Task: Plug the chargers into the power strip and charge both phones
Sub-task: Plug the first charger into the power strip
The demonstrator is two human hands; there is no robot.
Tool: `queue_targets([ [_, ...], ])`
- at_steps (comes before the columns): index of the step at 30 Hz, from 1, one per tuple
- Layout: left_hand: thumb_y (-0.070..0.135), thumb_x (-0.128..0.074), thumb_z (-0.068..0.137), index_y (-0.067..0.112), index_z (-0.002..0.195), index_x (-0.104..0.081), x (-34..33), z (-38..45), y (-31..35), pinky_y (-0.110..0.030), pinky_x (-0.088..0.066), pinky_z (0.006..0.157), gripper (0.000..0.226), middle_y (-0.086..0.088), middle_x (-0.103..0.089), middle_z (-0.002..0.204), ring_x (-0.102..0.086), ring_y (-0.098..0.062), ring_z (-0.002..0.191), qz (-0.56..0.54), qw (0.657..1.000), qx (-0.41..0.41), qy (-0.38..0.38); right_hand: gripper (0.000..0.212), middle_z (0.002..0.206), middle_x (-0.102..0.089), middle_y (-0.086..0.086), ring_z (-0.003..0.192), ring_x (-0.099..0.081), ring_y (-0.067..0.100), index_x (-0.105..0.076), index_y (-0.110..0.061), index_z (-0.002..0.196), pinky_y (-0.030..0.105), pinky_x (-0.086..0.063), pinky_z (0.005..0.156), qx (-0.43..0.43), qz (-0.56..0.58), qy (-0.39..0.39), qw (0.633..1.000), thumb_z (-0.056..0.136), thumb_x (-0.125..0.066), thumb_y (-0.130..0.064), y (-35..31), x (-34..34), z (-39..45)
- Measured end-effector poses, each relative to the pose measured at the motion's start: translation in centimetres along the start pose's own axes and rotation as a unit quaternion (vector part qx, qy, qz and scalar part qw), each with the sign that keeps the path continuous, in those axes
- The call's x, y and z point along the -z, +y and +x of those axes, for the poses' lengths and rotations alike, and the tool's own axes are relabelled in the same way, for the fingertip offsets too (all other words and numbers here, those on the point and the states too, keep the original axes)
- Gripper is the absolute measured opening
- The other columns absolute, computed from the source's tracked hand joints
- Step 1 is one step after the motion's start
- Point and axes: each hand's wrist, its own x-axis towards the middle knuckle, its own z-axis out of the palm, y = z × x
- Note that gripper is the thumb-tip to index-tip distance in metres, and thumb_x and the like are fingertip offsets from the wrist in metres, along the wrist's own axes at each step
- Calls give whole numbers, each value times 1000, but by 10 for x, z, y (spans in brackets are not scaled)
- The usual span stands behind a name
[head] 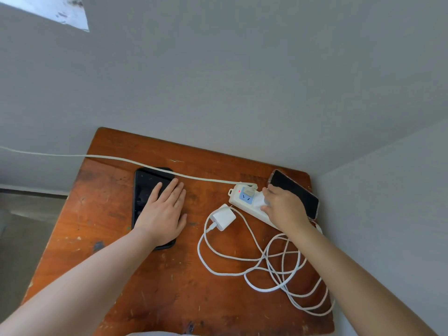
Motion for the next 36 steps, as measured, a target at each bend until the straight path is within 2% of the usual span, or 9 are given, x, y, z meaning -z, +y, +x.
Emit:
queue_targets([
  [5, 44, -25, 92, 10, 142, -12, -1, 0, -1, -39, 18, 107, 62, -8, -10, 154, 5, -22, 141, 1, 1000, 2, 1, 55, 148, -33, 5, 127, -42, 22, -27, -14, 139, 27, -44, 96, -17, -3, 9, 1000, 92, -51, -29, -6, -5, -6],
  [13, 44, -25, 92, 10, 142, -12, -1, 0, -1, -39, 17, 107, 62, -7, -12, 154, 3, -22, 141, 5, 1000, -1, 0, 60, 147, -33, 10, 131, -36, 23, -27, -10, 139, 31, -39, 102, -23, 21, 37, 999, 88, -58, -23, -16, -19, -16],
  [22, 42, -27, 92, 8, 141, -16, 1, -1, 0, -39, 16, 108, 61, -9, -14, 153, 2, -23, 142, -3, 1000, -1, 6, 54, 144, -39, 5, 120, -50, 22, -31, -14, 137, 28, -48, 91, 5, -24, 1, 1000, 90, -55, -27, -6, 4, 2],
  [29, 41, -31, 92, 7, 140, -19, 2, 0, 0, -39, 15, 108, 61, -10, -17, 152, -1, -23, 141, -14, 1000, -6, 2, 60, 147, -35, 8, 123, -47, 22, -29, -11, 138, 29, -46, 94, -13, -9, 31, 999, 88, -59, -25, -13, -8, -5],
  [36, 42, -28, 92, 7, 141, -16, 0, 0, 0, -40, 14, 110, 61, -9, -14, 153, 2, -23, 142, -3, 1000, -3, -5, 58, 143, -41, 6, 117, -52, 21, -34, -13, 136, 27, -49, 87, -9, -15, 36, 999, 86, -61, -27, -9, -9, -1],
])
